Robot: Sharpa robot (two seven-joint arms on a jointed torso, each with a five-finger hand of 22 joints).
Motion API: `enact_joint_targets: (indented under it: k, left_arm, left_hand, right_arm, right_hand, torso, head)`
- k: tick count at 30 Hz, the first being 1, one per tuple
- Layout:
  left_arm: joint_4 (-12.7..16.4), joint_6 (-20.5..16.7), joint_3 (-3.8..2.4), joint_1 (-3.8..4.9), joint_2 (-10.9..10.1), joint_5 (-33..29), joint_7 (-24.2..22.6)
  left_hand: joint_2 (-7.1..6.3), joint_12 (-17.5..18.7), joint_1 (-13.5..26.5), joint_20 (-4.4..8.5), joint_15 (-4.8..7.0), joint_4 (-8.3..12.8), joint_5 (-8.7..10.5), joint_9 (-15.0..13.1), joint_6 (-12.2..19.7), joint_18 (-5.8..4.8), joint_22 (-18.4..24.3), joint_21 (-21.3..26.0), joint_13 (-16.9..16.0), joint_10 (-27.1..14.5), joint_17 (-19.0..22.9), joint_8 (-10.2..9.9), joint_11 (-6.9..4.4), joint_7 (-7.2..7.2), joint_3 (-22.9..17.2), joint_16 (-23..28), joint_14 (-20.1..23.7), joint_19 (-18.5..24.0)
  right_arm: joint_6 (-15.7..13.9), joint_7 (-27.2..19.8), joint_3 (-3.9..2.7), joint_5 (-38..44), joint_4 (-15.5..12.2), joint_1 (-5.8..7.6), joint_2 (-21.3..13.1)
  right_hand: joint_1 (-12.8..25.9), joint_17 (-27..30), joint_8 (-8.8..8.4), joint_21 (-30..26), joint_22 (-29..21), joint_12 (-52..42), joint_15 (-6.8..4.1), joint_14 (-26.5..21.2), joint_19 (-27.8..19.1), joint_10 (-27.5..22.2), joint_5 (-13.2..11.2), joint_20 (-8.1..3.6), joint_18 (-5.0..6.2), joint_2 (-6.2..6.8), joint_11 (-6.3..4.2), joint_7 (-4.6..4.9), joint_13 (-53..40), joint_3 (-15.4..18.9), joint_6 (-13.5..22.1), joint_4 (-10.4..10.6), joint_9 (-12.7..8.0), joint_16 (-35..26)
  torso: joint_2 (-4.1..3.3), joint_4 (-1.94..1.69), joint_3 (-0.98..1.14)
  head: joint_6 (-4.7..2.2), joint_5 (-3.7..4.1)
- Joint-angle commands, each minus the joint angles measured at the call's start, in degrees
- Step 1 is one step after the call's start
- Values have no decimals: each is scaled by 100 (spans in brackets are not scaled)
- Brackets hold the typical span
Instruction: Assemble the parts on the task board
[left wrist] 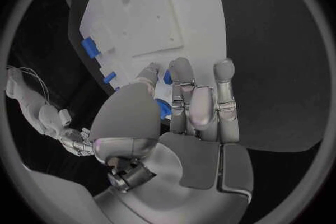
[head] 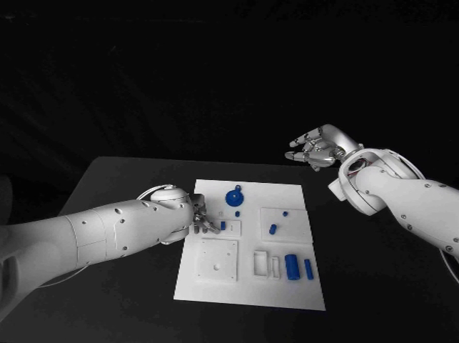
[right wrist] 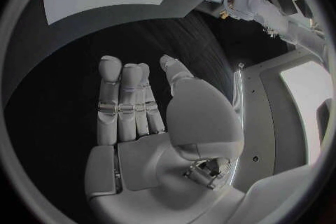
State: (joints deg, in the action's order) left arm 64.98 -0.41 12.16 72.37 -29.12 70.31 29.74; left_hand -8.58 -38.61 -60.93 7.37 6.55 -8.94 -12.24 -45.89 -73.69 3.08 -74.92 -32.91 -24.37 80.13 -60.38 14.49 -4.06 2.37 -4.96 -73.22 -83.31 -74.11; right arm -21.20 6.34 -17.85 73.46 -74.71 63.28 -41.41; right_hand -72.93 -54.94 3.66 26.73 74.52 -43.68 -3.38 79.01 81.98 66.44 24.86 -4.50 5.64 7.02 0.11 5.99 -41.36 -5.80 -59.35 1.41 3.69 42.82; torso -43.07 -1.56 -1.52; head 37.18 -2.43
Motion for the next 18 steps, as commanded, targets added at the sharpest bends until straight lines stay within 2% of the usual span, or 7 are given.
enact_joint_targets:
  k: [1,7,8,11,12,15,18]
  left_arm:
    - [32,-69,-2,0,-10,-3,-53]
    - [95,-50,-4,-1,-72,-11,-78]
    - [116,-47,-5,-1,-90,-8,-89]
    - [198,-73,-14,-1,-158,66,-131]
    - [239,-77,-21,0,-192,94,-147]
    - [340,-114,-35,2,-279,121,-191]
    - [439,-170,-64,4,-361,83,-259]
  left_hand:
    - [-62,-11,-35,-4,-3,-1,-5,-8,39,-73,-99,27,7,-72,33,21,0,-21,56,35,64,-2]
    - [-27,-23,-160,-8,-10,151,-30,-18,111,-78,-96,63,7,-141,118,42,10,-33,90,98,111,28]
    - [-32,-9,-254,-14,-20,240,36,-10,200,-81,-91,88,11,-220,212,33,26,-59,96,172,173,62]
    - [-42,25,-372,-46,-86,366,386,337,630,-94,-79,191,72,-561,794,-37,117,-216,175,540,496,196]
    - [-51,-3,-389,-74,-110,410,525,519,675,-79,-74,243,106,-634,911,39,140,-244,212,577,585,234]
    - [-61,-179,-434,-106,-131,518,586,1055,924,-53,-94,347,245,-795,1197,535,166,-268,258,488,720,236]
    - [-20,-212,-577,-118,-153,637,587,1355,1151,-48,-100,386,328,-928,1419,671,194,-332,283,482,829,246]
  right_arm:
    - [52,-48,-3,2,-5,-6,-2]
    - [48,-49,-3,1,-2,-10,-5]
    - [46,-49,-3,1,-2,-11,-5]
    - [40,-50,-3,0,-2,-15,-9]
    - [38,-50,-3,-1,-3,-16,-12]
    - [34,-50,-3,-3,-7,-18,-20]
    - [30,-50,-3,-5,-10,-20,-26]
  right_hand:
    - [78,5,-10,-30,2,-8,-21,1,41,19,20,-12,14,1,-17,12,5,0,-24,10,-8,27]
    - [78,5,-10,-30,2,-8,-21,1,41,19,20,-12,14,1,-17,12,5,0,-24,10,-8,27]
    - [78,5,-10,-30,2,-8,-21,1,41,19,20,-12,14,1,-17,12,5,0,-24,10,-8,27]
    - [72,6,-10,-44,-2,-4,-19,-1,41,12,25,-11,15,3,-15,13,8,13,-19,13,-8,25]
    - [72,6,-10,-44,-2,-4,-19,-1,41,12,25,-11,15,3,-15,13,8,13,-19,13,-8,25]
    - [72,6,-10,-44,-2,-4,-19,-1,41,12,25,-11,15,3,-15,13,8,13,-19,13,-8,25]
    - [72,6,-10,-44,-2,-4,-19,-1,41,12,25,-11,15,3,-15,13,8,13,-19,13,-8,25]
  torso:
    - [1,2,0]
    - [-1,2,3]
    - [-1,3,3]
    - [-1,2,3]
    - [-1,2,3]
    - [1,-2,3]
    - [2,-3,4]
  head:
    - [1,1]
    - [0,5]
    - [1,7]
    - [2,17]
    - [4,22]
    - [6,28]
    - [7,28]
